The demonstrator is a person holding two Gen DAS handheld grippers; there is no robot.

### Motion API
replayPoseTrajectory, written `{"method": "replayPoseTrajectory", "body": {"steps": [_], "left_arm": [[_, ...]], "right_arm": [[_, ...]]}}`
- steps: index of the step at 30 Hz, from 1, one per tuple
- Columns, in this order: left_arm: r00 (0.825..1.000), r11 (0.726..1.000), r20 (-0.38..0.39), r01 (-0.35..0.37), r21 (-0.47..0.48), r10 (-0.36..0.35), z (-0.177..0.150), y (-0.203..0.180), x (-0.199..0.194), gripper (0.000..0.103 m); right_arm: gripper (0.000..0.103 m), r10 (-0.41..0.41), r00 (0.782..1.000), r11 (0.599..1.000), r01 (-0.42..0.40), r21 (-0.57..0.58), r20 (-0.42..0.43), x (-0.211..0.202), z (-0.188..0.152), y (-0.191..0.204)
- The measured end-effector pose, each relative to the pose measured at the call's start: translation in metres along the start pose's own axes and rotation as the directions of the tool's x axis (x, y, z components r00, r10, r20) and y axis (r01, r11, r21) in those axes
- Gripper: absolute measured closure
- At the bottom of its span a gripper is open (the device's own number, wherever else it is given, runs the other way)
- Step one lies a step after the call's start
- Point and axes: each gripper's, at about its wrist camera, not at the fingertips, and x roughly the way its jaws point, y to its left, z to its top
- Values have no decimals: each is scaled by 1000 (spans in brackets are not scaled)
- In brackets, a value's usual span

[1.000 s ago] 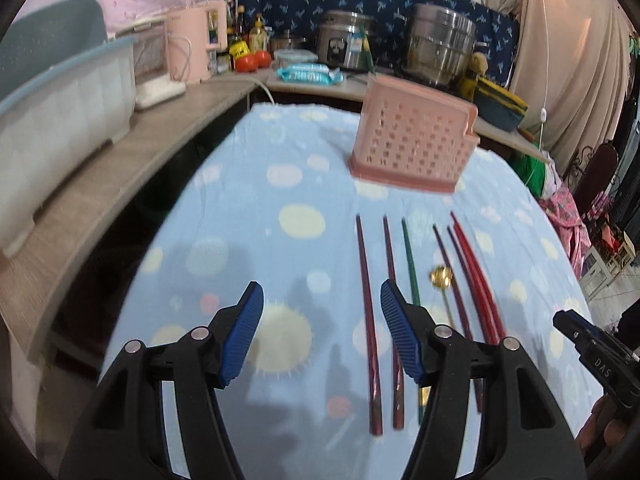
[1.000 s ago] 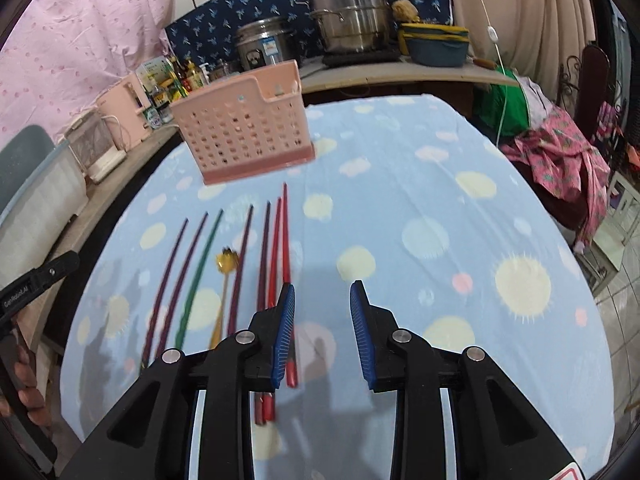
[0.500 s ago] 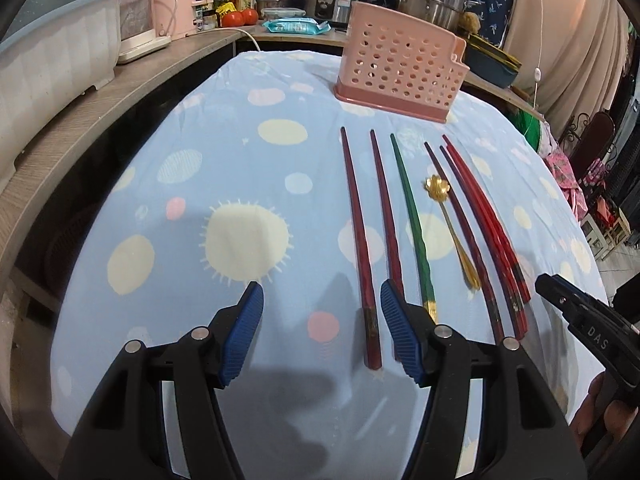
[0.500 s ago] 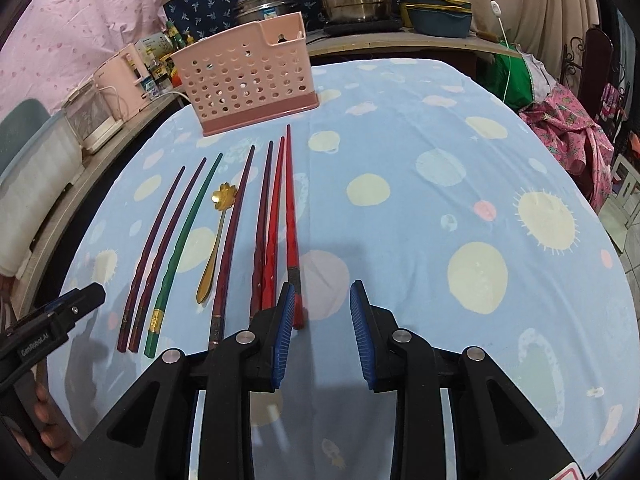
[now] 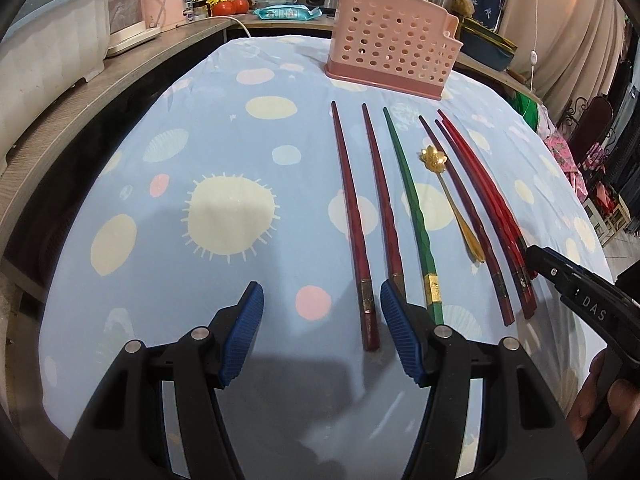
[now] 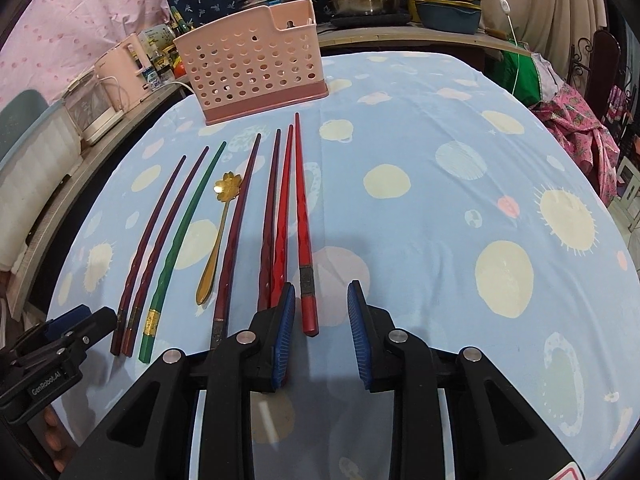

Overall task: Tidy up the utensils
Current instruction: 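Move both open tools back down to the chopsticks on the table, then grasp a dark-red chopstick with the left tool while the right tool grasps a red chopstick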

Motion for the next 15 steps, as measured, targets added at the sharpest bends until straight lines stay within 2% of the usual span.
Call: {"method": "replayPoseTrajectory", "body": {"steps": [11,15], "left_arm": [[1000,1000,9,-20,15,20,-3,-1,4,46],[1000,999,17,-27,18,26,-4,-1,3,51]], "right_arm": [[82,-4,1000,1000,4,-4,0,5,1,0],[82,-4,1000,1000,4,-7,0,5,0,0]]}}
